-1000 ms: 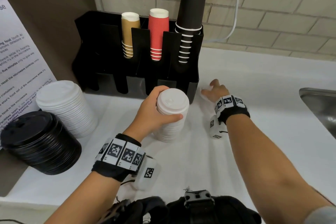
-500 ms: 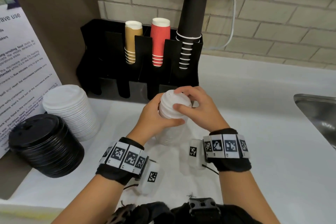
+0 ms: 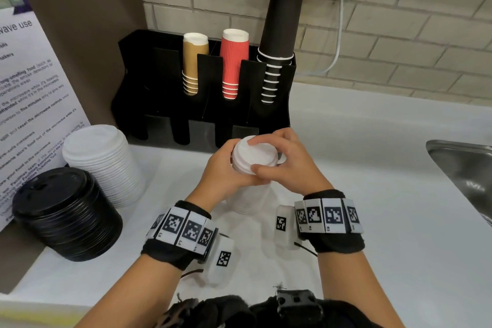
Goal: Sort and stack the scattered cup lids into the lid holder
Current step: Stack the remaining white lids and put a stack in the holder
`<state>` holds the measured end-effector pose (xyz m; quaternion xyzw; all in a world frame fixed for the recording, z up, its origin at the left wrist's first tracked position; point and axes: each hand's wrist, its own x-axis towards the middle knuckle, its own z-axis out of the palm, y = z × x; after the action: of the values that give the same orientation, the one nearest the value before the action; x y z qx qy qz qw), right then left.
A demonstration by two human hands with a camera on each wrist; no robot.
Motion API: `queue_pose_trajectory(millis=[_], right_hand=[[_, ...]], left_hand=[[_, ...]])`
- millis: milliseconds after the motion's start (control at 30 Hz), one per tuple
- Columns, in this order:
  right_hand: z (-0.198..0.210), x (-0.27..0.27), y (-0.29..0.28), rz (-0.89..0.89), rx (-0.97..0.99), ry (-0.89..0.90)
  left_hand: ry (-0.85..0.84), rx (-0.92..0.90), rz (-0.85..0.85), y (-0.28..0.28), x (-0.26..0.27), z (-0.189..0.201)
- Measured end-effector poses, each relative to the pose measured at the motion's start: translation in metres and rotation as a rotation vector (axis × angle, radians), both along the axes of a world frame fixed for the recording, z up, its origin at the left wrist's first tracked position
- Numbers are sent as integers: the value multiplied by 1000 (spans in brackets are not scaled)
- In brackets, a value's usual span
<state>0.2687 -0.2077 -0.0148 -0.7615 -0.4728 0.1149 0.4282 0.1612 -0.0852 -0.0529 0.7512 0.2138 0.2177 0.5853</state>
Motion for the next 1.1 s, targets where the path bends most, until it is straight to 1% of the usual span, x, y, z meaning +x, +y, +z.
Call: queue_pose_trajectory(millis=[67,133,200,267,367,467,667,733,1033,1100], right_hand=[[-1,0,1,-4,-1,-4],[-1,1,0,-13,14,11],[-1,3,-1,-20,25,44],[-1,5,-2,-17,20,74],[1,10,-2,3,3,88],[2,16,-2,24,-31,66],[6,42,4,-56,-121,41],[8,51,5,-63,-157,35],[5,73,11,-50,-164,-59],[5,75,12,-43,-190,-61]], left_hand=[[91,-29,-77,5,-4,4],[224,-109,-147,13,-12,9],[367,-240,-128,20,-19,12],[469,-369,-96,23,-23,10],[556,-399,-165,19,-22,7],[545,-453,-207,12,-12,5],[437,-618,-118,-2,17,1],[411,-655,-119,-8,24,-1],[333,-735,-69,-14,32,-8],[327,-713,-73,-13,29,-10]])
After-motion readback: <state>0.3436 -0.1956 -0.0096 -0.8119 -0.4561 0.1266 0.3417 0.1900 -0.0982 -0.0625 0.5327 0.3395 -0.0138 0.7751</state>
